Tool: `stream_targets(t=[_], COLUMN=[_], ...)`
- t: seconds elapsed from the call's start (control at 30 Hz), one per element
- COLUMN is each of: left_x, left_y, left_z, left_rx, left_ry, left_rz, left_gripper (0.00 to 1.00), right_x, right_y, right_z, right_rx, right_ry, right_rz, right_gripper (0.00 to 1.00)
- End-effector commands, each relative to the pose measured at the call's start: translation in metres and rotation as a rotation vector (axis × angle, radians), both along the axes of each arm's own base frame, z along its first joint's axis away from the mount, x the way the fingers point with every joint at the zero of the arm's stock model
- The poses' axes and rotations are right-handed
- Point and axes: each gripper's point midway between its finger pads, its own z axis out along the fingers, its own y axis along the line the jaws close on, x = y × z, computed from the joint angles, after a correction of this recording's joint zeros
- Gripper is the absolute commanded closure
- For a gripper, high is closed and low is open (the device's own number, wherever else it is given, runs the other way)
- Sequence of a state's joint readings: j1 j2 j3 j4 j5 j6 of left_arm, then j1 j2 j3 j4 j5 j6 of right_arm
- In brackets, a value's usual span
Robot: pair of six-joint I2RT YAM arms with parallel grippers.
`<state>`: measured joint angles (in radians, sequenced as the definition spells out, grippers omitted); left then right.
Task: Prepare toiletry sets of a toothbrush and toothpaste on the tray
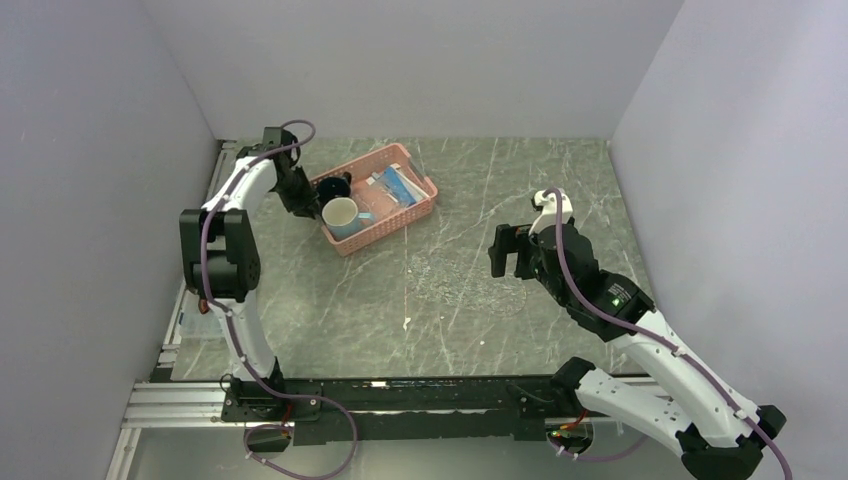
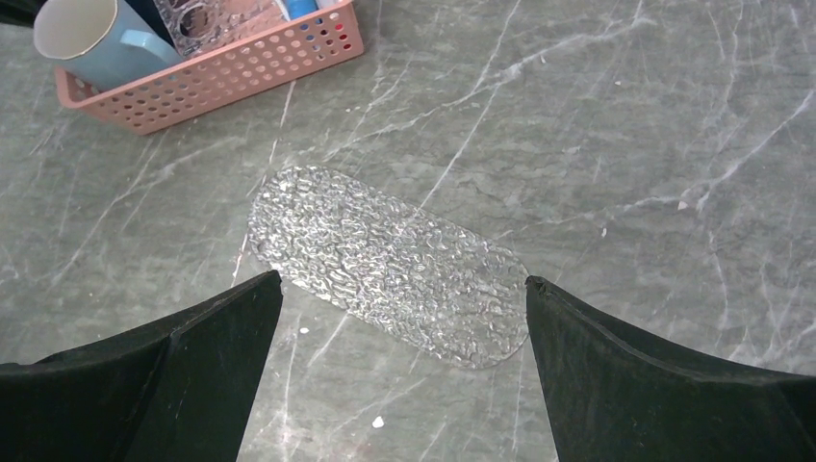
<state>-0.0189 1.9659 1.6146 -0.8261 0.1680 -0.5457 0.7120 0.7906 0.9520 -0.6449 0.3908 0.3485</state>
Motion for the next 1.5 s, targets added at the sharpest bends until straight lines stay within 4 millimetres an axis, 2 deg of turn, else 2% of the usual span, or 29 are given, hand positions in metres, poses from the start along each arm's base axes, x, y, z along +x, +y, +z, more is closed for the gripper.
stream_targets(t=[0.0,0.2,0.4,0.63,0.9,1.1,1.27,1.3,1.37,1.47], left_x=[0.021,0.039,0.046,0.051,0.053,0.045,0.041,0.038,0.036,0.033], left_y=[-0.036,-0.06,-0.079,-0.111,-0.125,-0.143,-0.139,-0.138,-0.136,-0.136], left_z=[0.017,0.019,0.016,0.022,0.027,0.024,0.023,0.022,0.025,0.035], left_rx=[-0.059,-0.05,-0.066,-0.027,-0.022,-0.025,-0.003,0.0,0.004,-0.006], left_ry=[-0.063,-0.092,-0.126,-0.183,-0.213,-0.214,-0.209,-0.203,-0.211,-0.24], left_rz=[-0.19,-0.282,-0.351,-0.501,-0.572,-0.611,-0.583,-0.577,-0.56,-0.544], left_gripper=[1.0,1.0,1.0,1.0,1.0,1.0,1.0,0.98,0.81,0.65], right_x=[-0.005,-0.013,-0.021,-0.029,-0.034,-0.034,-0.031,-0.03,-0.026,-0.02], right_y=[-0.002,-0.001,0.0,0.002,0.015,0.019,0.018,0.017,0.012,0.009], right_z=[0.0,-0.011,-0.027,-0.044,-0.051,-0.062,-0.066,-0.067,-0.071,-0.082], right_rx=[0.005,-0.004,-0.023,-0.014,0.041,0.047,0.041,0.038,0.023,0.01], right_ry=[0.005,0.041,0.105,0.161,0.224,0.258,0.279,0.284,0.293,0.316], right_rz=[0.006,0.035,0.059,0.069,0.09,0.086,0.049,0.037,-0.006,-0.069], right_gripper=[0.0,0.0,0.0,0.0,0.0,0.0,0.0,0.0,0.0,0.0])
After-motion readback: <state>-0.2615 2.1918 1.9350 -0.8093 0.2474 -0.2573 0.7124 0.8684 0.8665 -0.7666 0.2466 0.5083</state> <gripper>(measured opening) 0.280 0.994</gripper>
